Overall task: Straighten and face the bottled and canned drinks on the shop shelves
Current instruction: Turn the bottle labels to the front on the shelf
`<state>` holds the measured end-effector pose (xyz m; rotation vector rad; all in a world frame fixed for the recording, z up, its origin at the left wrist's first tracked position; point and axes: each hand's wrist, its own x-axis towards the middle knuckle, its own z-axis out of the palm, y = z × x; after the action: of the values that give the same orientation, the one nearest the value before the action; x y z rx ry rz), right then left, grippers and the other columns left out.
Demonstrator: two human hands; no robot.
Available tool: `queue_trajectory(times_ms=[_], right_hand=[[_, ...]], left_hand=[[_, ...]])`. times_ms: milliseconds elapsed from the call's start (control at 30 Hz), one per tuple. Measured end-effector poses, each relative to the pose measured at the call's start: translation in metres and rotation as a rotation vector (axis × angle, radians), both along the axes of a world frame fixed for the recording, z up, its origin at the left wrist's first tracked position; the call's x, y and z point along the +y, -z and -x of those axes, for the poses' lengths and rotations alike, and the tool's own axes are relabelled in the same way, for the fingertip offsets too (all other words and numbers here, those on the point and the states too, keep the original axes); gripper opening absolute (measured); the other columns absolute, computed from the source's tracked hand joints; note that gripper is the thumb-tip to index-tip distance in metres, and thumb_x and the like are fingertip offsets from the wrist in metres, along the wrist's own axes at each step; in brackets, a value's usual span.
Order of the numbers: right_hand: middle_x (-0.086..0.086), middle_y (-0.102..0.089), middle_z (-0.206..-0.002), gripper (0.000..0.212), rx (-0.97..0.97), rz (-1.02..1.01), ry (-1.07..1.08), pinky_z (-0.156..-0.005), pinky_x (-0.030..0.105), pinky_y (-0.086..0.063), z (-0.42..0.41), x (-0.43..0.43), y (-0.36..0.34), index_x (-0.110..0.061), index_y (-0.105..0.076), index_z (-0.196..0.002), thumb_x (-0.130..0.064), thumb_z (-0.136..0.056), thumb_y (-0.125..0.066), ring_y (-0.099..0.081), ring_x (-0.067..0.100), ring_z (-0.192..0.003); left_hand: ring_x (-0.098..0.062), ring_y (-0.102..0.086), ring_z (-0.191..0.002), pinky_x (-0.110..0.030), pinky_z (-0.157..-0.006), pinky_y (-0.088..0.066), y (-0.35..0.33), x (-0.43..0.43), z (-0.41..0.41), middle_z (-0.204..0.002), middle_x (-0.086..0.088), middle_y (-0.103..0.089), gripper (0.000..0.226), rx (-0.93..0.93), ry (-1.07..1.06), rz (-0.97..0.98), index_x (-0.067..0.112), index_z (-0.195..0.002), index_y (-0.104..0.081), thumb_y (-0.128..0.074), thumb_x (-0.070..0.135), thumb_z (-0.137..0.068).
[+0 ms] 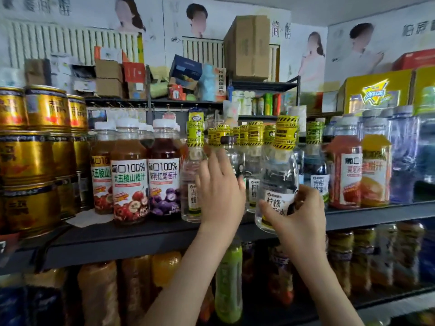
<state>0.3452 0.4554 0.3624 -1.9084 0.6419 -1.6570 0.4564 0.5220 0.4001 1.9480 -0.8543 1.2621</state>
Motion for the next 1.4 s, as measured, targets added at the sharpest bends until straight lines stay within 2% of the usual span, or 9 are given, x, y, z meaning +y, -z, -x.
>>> queue_trajectory(times_ms=[100, 233, 333, 467, 733, 867, 1100, 1200, 1400], right_hand=[[-0.004, -0.043, -0.100, 0.074, 0.004, -0.005, -0.020, -0.072, 0.011, -0.025, 0.002, -0.009, 0.000, -0.007, -0.045, -0.124, -0.033, -0.067, -0.083, -0.039, 0.010, -0.095], [-0.004, -0.042, -0.101, 0.074, -0.007, -0.010, -0.027, -0.073, 0.012, -0.025, 0.004, -0.015, 0.000, -0.007, -0.044, -0.125, -0.035, -0.068, -0.082, -0.039, 0.011, -0.097], [-0.005, -0.040, -0.101, 0.074, -0.018, -0.016, -0.033, -0.077, 0.013, -0.026, 0.005, -0.016, 0.002, -0.008, -0.043, -0.126, -0.035, -0.069, -0.082, -0.041, 0.013, -0.100], [-0.005, -0.040, -0.102, 0.074, -0.026, -0.024, -0.038, -0.081, 0.016, -0.028, 0.006, -0.015, 0.003, -0.008, -0.042, -0.128, -0.034, -0.070, -0.081, -0.041, 0.011, -0.101], [-0.003, -0.042, -0.102, 0.071, -0.002, 0.026, -0.043, -0.076, 0.010, -0.026, -0.004, -0.004, 0.004, -0.006, -0.046, -0.123, -0.033, -0.068, -0.082, -0.038, 0.008, -0.095], [-0.003, -0.041, -0.099, 0.061, 0.016, 0.050, -0.082, -0.075, 0.013, -0.027, -0.028, 0.012, 0.000, -0.011, -0.045, -0.110, -0.032, -0.067, -0.083, -0.039, 0.012, -0.093], [0.000, -0.038, -0.094, 0.062, 0.110, 0.049, -0.066, -0.075, 0.022, -0.030, -0.074, 0.022, -0.008, -0.012, -0.037, -0.095, -0.038, -0.063, -0.085, -0.037, 0.019, -0.090], [0.000, -0.037, -0.094, 0.065, 0.134, 0.043, -0.046, -0.072, 0.022, -0.026, -0.082, 0.022, -0.008, -0.011, -0.037, -0.095, -0.039, -0.063, -0.085, -0.036, 0.019, -0.090], [0.017, -0.045, -0.126, 0.087, 0.185, 0.131, -0.032, -0.097, 0.029, -0.033, -0.074, 0.028, 0.001, 0.005, -0.032, -0.136, -0.038, -0.074, -0.076, -0.038, 0.030, -0.123]], left_hand=[[-0.031, -0.030, -0.126, -0.040, -0.095, -0.017, -0.015, -0.008, -0.001, -0.138, -0.014, -0.049, 0.088, 0.053, -0.126, -0.055, -0.001, -0.142, -0.033, -0.065, 0.051, -0.078], [-0.031, -0.031, -0.126, -0.039, -0.099, -0.022, -0.019, -0.016, 0.003, -0.139, -0.013, -0.040, 0.095, 0.116, -0.137, -0.100, 0.003, -0.142, -0.026, -0.060, 0.063, -0.078], [-0.033, -0.039, -0.117, -0.041, -0.097, -0.034, -0.019, -0.015, 0.008, -0.129, -0.017, -0.042, 0.089, 0.150, -0.092, -0.061, 0.004, -0.135, -0.035, -0.073, 0.054, -0.071], [-0.031, -0.056, -0.093, -0.032, -0.075, -0.050, -0.007, -0.016, 0.023, -0.118, -0.016, -0.039, 0.080, 0.071, 0.144, 0.104, 0.002, -0.125, -0.041, -0.084, 0.028, -0.064], [-0.007, -0.040, -0.113, 0.003, -0.095, -0.026, 0.008, 0.025, 0.028, -0.133, -0.019, -0.036, 0.075, 0.063, 0.495, 0.403, -0.004, -0.128, -0.040, -0.080, 0.017, -0.068], [0.002, -0.038, -0.103, 0.000, -0.094, -0.030, 0.001, 0.066, 0.026, -0.124, -0.012, -0.041, 0.073, 0.101, 0.548, 0.494, -0.003, -0.127, -0.042, -0.075, 0.021, -0.067], [-0.012, -0.051, -0.114, -0.030, -0.096, -0.046, -0.004, 0.118, 0.007, -0.125, 0.004, -0.045, 0.070, 0.315, 0.608, 0.577, 0.030, -0.127, -0.038, -0.071, 0.042, -0.066], [-0.012, -0.051, -0.115, -0.034, -0.098, -0.046, -0.004, 0.134, 0.000, -0.126, 0.004, -0.046, 0.069, 0.332, 0.586, 0.564, 0.027, -0.127, -0.040, -0.070, 0.041, -0.066], [-0.015, -0.052, -0.113, -0.038, -0.097, -0.047, 0.002, 0.147, -0.009, -0.124, 0.002, -0.048, 0.074, 0.384, 0.570, 0.518, 0.020, -0.132, -0.042, -0.073, 0.040, -0.067]])
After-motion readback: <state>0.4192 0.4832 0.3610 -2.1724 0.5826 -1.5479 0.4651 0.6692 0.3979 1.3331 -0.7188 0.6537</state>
